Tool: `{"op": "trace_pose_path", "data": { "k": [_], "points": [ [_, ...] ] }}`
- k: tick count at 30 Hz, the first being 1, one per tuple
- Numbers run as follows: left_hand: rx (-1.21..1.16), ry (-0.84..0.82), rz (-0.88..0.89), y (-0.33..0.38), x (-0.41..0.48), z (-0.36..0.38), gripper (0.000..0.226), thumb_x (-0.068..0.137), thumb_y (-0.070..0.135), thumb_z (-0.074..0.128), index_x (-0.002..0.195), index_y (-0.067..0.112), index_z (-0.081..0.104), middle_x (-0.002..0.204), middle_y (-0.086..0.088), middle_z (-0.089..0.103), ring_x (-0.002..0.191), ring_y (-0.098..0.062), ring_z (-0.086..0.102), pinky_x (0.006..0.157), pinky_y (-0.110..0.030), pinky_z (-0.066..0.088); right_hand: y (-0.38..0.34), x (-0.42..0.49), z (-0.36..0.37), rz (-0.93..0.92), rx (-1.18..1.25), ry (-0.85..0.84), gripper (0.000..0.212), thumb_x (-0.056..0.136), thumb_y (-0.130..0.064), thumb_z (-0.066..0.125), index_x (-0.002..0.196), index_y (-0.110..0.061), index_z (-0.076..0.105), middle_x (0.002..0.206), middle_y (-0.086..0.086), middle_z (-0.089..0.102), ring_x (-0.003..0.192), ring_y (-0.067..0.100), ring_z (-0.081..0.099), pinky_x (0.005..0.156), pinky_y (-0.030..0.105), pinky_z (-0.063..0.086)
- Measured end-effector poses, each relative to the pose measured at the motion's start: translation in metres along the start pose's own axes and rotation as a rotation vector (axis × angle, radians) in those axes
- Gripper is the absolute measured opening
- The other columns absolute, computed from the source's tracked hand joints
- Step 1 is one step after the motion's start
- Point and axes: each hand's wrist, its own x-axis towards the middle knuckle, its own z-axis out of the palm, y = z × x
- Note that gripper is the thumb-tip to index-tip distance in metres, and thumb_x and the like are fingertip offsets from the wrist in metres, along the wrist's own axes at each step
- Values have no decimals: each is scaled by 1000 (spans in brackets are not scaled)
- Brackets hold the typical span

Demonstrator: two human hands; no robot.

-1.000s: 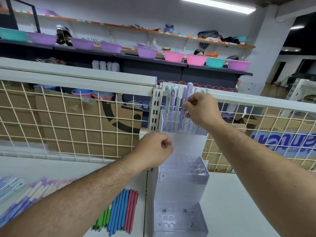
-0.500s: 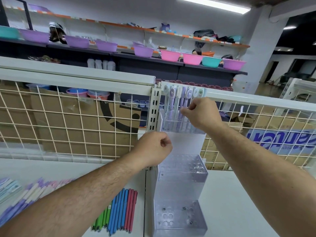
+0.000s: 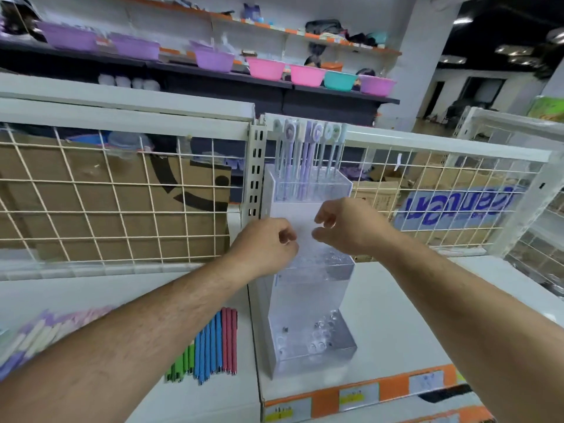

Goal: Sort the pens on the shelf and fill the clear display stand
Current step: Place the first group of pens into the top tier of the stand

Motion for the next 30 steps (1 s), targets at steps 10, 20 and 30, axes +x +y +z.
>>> {"op": "trace_pose_path", "data": {
  "k": [10,20,30],
  "points": [
    [9,69,-79,-1,-47,-19,10,89,28,65,97,24,69,93,9,66,87,-9,62,82,-38,57,-14,-31,23,-72,137,0,27,88,-39,72,112,-26,69,100,-8,71,89,14,64,78,32,55],
    [81,200,-311,-7,-143,-37,6,86,36,64,89,32,67,90,14,66,85,-7,64,79,-39,58,-61,-78,60,-328,209,-140,25,89,-40,70,110,-26,70,101,-8,69,92,15,64,83,37,57],
    [100,304,-492,-41,-228,-76,3,86,31,65,89,30,66,89,10,67,75,-11,67,70,-32,59,-139,-106,95,-514,223,-239,33,90,-43,69,117,-24,67,104,-9,69,95,12,65,85,38,57]
  ]
}}
